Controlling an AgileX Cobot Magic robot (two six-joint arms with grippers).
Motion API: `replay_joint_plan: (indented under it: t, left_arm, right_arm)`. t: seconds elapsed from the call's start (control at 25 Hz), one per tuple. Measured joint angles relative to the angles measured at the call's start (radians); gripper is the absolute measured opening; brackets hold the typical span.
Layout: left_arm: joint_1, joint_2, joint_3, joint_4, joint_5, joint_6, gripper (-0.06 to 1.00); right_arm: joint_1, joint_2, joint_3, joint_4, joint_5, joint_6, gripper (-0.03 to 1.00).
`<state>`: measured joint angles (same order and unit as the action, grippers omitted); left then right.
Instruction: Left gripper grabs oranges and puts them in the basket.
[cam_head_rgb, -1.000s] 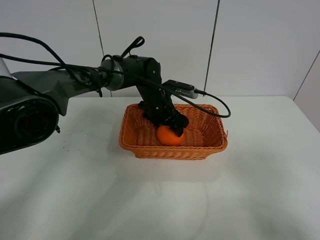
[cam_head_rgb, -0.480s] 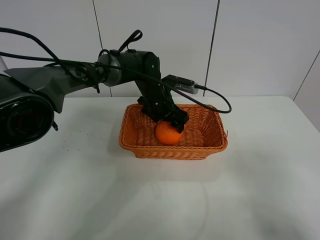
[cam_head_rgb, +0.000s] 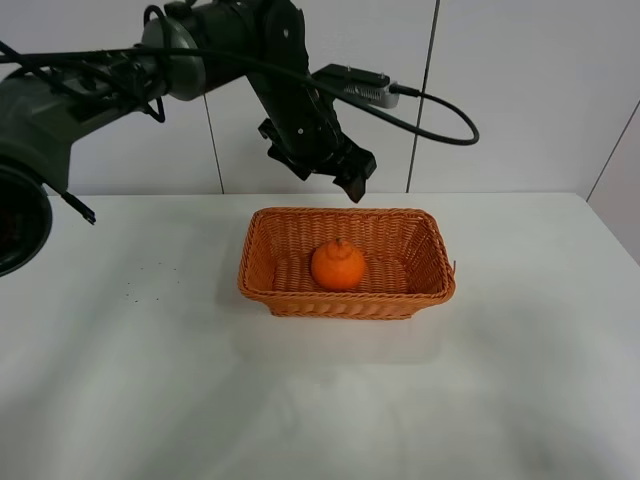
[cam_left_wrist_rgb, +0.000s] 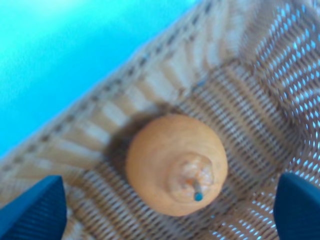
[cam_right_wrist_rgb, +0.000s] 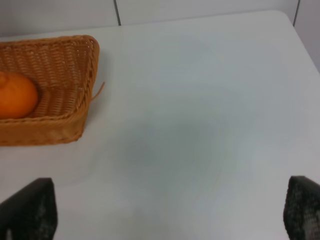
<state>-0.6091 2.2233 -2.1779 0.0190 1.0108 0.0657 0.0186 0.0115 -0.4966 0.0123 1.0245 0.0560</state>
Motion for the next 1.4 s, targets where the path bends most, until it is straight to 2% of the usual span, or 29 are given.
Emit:
replay_joint_plan:
  t: [0.16, 0.32, 0.48, 0.68, 1.08, 1.4]
  left_arm:
    - [0.007, -0.018, -0.004, 0.063, 0.042, -0.013, 0.93]
    - [0.04, -0.019, -0.004, 0.073, 0.095, -0.014, 0.93]
    - [0.097, -0.023, -0.004, 0.076, 0.096, -0.012, 0.93]
    - [0.195, -0.067, -0.004, 0.115, 0.094, -0.002, 0.93]
    - [0.468, -0.124, -0.004, 0.134, 0.096, -0.001, 0.93]
    - [0.591, -0.137, -0.001, 0.133, 0.153, 0.008, 0.93]
  right_arm:
    - [0.0, 0.0, 0.0, 0.0, 0.0, 0.0, 0.69]
    - [0.0, 0.0, 0.0, 0.0, 0.0, 0.0, 0.69]
    - [0.0, 0.0, 0.0, 0.0, 0.0, 0.0, 0.69]
    - [0.0, 0.0, 0.0, 0.0, 0.0, 0.0, 0.69]
    - [0.0, 0.0, 0.0, 0.0, 0.0, 0.0, 0.69]
    - [0.0, 0.0, 0.0, 0.0, 0.0, 0.0, 0.69]
